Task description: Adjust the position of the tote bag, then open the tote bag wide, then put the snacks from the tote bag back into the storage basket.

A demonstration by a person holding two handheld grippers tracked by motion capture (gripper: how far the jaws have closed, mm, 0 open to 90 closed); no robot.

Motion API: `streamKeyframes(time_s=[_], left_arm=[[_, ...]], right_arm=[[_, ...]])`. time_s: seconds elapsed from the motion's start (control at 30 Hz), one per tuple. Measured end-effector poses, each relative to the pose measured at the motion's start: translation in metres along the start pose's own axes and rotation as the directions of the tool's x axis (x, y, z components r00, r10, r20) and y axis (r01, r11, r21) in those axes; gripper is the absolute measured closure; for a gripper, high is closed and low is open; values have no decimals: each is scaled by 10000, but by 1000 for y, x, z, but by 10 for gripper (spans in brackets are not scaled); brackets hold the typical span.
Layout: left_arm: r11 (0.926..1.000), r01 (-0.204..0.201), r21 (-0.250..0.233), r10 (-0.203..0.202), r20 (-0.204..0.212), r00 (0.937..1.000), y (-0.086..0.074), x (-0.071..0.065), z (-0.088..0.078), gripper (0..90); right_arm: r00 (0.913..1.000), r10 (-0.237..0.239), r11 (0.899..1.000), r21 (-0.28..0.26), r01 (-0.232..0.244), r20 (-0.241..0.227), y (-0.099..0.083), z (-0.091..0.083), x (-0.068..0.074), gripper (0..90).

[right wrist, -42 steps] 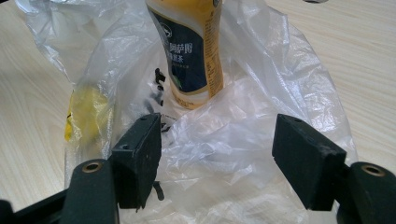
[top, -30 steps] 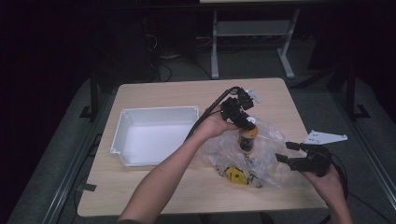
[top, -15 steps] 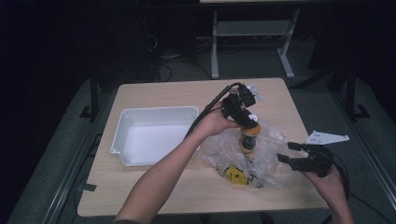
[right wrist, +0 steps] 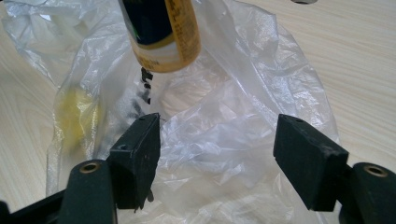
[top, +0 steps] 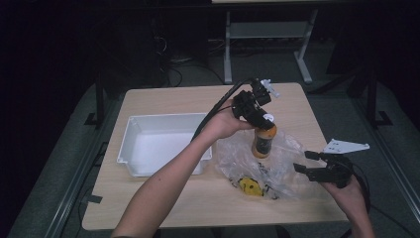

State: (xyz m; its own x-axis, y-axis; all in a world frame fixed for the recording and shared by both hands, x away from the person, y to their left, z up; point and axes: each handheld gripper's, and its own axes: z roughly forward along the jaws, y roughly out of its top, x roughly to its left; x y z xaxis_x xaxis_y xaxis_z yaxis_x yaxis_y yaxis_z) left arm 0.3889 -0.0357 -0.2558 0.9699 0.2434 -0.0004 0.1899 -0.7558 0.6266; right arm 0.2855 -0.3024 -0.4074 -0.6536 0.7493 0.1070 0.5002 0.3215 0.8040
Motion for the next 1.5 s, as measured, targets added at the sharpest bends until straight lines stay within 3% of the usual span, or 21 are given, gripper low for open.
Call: streamKeyframes(time_s=[1.0, 1.5], left_arm=[[9993, -326, -154, 325, -115, 9994, 3, -9, -42, 590], [9992, -245, -308, 234, -362, 9991, -6, -7, -66, 591]], right_arm=[[10000, -88, 10000, -33, 88, 0, 6, 3, 2, 308], [9999, -161, 9998, -72, 161, -18, 8, 3, 4, 307]])
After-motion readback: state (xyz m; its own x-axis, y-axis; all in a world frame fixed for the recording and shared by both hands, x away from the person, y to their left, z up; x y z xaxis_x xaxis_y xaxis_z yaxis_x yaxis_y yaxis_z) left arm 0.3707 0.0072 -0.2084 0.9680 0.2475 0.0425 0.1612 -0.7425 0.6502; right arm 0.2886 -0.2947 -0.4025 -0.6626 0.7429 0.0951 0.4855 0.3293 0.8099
